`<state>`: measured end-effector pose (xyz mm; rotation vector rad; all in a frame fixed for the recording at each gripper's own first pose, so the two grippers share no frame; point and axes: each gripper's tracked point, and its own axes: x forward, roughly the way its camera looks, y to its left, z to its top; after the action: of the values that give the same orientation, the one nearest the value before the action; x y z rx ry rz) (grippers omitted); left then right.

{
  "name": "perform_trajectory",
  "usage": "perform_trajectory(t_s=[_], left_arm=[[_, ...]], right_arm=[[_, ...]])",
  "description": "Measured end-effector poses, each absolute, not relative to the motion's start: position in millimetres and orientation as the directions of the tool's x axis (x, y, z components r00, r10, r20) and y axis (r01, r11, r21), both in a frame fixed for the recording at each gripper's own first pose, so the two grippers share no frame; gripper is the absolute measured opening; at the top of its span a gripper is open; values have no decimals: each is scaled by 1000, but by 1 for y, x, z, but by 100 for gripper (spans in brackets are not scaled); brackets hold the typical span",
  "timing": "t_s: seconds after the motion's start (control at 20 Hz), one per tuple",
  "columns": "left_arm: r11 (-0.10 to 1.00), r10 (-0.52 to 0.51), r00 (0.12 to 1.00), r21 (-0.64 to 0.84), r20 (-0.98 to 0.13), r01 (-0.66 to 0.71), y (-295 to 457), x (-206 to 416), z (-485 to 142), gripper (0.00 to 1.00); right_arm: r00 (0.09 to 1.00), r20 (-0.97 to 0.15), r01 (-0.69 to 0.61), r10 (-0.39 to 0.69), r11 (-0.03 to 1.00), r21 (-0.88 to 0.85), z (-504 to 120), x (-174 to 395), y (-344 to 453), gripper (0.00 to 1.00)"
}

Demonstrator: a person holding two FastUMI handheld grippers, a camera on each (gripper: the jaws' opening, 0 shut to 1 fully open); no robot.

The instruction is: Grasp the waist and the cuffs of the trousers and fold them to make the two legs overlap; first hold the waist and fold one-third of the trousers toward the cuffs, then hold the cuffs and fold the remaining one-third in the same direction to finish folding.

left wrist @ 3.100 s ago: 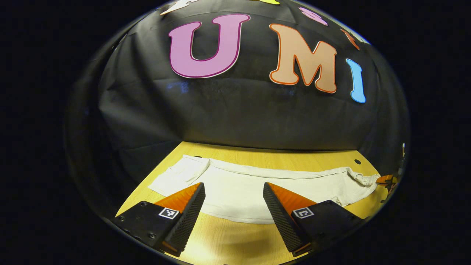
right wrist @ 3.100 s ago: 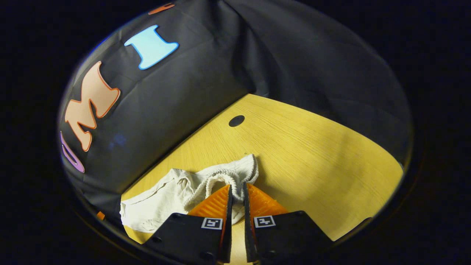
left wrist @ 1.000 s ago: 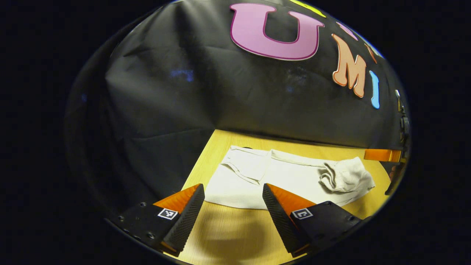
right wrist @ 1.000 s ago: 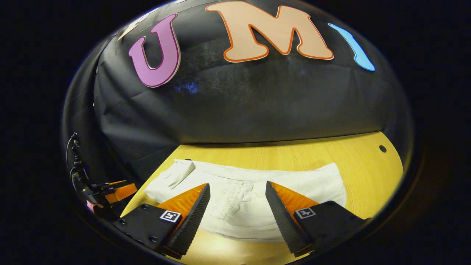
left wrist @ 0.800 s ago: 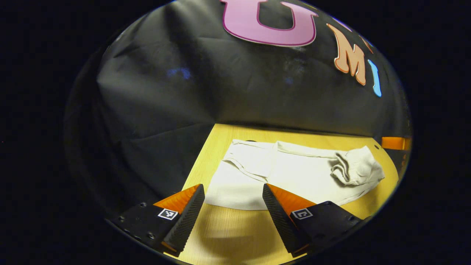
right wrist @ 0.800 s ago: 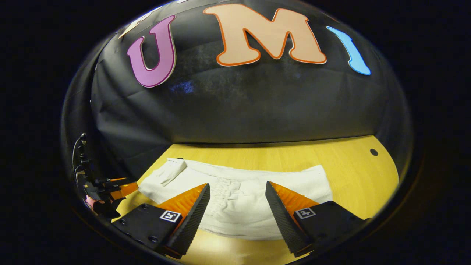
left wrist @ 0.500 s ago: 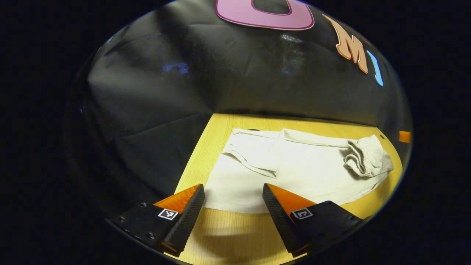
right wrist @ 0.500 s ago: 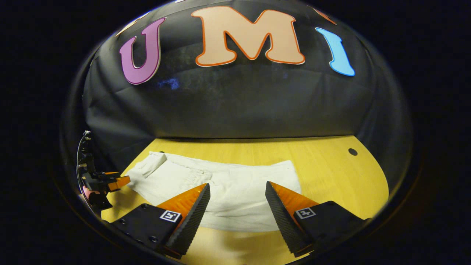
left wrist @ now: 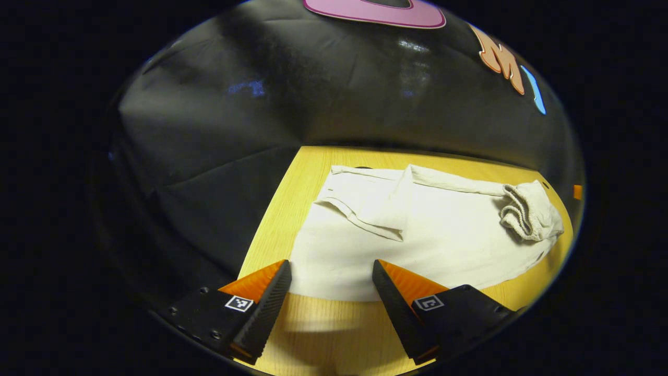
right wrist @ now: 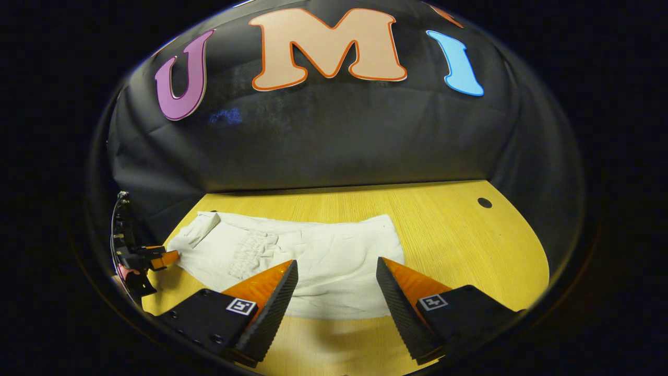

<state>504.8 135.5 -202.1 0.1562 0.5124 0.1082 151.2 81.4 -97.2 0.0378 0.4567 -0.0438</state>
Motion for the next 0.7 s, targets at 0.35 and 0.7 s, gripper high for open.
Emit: perform_trajectory(t_s=[0.35,0.7], left_arm=[[982,82,842,188,-533,23,121,505,-205,65],[987,36,851,150,-523,51,107,511,-203,0]], right_arm=[[896,-443,46,-28,999,29,-95,146,82,97],[896,-442,68,-47,997,33,-90,130,71,92]])
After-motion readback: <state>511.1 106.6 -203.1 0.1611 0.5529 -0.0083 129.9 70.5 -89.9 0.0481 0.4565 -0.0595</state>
